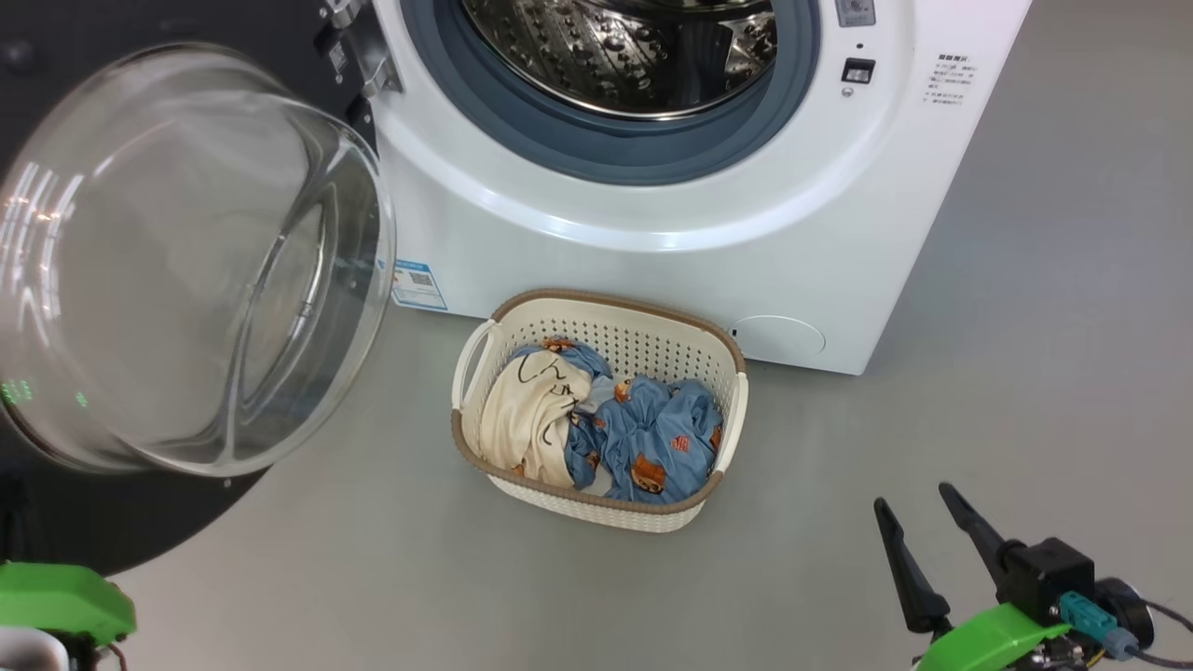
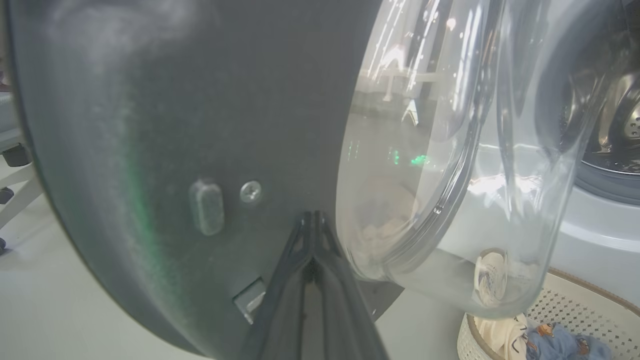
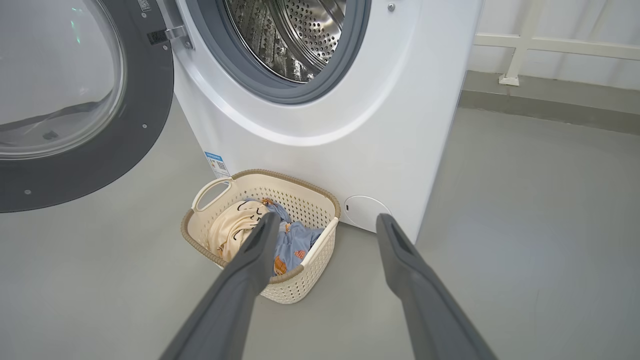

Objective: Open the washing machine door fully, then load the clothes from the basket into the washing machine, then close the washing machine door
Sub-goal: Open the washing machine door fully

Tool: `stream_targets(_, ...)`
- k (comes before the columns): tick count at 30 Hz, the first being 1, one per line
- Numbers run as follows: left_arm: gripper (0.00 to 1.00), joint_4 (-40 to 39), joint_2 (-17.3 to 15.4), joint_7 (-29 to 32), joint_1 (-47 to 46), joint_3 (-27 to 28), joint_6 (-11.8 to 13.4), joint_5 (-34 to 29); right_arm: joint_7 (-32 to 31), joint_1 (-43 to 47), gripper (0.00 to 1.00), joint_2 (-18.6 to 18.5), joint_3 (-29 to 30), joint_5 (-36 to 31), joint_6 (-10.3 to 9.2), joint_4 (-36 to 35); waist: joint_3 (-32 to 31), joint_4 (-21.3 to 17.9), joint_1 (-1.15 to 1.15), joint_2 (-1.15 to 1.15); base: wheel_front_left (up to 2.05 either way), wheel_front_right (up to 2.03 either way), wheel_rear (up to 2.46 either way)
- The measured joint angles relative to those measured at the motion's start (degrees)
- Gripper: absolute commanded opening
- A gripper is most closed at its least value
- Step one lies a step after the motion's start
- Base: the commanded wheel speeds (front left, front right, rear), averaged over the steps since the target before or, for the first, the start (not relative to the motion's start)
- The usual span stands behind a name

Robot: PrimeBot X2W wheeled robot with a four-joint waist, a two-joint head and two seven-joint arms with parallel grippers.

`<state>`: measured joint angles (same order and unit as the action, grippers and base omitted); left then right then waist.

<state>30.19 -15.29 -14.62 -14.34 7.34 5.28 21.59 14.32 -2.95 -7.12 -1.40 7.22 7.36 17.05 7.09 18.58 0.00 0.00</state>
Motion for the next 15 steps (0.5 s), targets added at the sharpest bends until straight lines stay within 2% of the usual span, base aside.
stream_targets(2,0.00,3.71,-0.49,-0.01,-3.52,1.99,-0.52,-0.18,0.00,-1.74,1.00,-0.29,-0.12,0.00,0.04,0.14,0.81,0.01,0.00,0.00,0.00,0.00,0.00)
stream_targets(7,0.00,7.01,-1.19,-0.01,-5.90,2.72,-0.96,-0.38,0.00,-1.77,1.00,-0.63,-1.03,0.00,0.04,0.36,1.10,-0.22,0.00,0.00,0.00,0.00,0.00)
stream_targets(15,0.00,5.28,-1.16,-0.01,-5.94,4.37,-2.07,-2.82,0.00,-1.80,1.00,-0.36,-0.63,0.11,0.04,0.38,0.80,-1.19,0.00,0.00,0.00,0.00,0.00)
